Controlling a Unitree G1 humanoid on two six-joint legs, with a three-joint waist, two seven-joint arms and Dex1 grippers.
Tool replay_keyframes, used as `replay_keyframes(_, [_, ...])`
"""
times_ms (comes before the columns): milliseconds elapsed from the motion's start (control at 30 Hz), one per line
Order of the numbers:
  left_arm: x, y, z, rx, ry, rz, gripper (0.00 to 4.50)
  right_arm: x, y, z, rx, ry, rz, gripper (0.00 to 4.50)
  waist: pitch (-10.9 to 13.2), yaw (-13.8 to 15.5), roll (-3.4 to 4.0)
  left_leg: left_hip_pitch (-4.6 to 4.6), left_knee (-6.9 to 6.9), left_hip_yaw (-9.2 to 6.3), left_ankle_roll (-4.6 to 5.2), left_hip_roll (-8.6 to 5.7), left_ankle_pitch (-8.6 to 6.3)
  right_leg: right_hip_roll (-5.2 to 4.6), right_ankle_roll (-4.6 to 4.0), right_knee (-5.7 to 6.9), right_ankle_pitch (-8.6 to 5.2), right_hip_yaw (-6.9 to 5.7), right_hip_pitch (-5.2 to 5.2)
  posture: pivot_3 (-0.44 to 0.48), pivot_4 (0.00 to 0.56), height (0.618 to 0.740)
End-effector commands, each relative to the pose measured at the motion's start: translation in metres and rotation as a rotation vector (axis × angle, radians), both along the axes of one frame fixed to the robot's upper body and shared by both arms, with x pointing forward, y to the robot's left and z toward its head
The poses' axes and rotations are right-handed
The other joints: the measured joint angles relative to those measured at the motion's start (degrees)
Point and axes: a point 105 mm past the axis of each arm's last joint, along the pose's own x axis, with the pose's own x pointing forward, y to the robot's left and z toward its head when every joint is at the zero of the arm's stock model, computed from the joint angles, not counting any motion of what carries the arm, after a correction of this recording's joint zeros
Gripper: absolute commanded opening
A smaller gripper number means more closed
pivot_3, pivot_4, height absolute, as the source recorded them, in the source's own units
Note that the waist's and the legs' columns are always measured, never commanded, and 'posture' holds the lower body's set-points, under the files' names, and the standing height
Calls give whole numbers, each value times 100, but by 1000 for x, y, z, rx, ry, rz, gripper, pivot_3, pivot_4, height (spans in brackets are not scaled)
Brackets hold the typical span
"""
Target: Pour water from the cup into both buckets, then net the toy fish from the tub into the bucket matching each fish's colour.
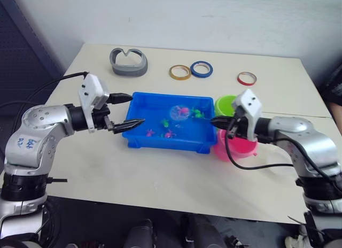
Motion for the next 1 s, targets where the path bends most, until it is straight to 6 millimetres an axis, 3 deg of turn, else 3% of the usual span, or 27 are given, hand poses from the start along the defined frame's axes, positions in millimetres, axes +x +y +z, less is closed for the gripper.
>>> replay_keyframes(33, [-6,-15,6,-26,7,-110,4443,-19,-7,26,33,-129,12,0,0,-4,0,0,0,-1,0,0,0,1,0,0,0,0,0,0,150,740])
replay_keyframes(200, [-9,-34,7,-28,30,-254,4443,-48,-25,35,59,-184,-44,0,0,-1,0,0,0,0,-1,0,1,2,0,2,0,0,1,0,150,740])
replay_keyframes(433, [-2,-65,4,-13,55,-449,4443,-100,-75,40,4,-205,-236,0,-2,130,5,6,-2,3,-3,0,2,8,0,2,0,6,6,0,150,740])
replay_keyframes(600, [2,-80,-1,-8,58,-524,4443,-127,-99,36,-115,-223,-354,0,-5,132,8,13,-4,7,-3,0,2,13,0,6,0,14,10,0,150,740])
replay_keyframes(767, [6,-91,0,-17,45,-569,4443,-143,-117,16,-474,-334,-354,0,-6,141,7,18,-4,11,-4,-1,3,17,1,-1,0,19,12,0,150,740])
replay_keyframes(900, [9,-92,0,-16,36,-573,4443,-147,-122,2,-745,-461,-268,0,-7,103,6,31,-4,33,-4,-3,3,19,1,0,0,38,13,0,150,740])
replay_keyframes(1000, [11,-91,2,-16,29,-572,4443,-144,-126,2,-923,-576,-222,0,-7,111,7,40,-4,37,-10,-3,7,19,1,4,0,40,13,0,150,740])
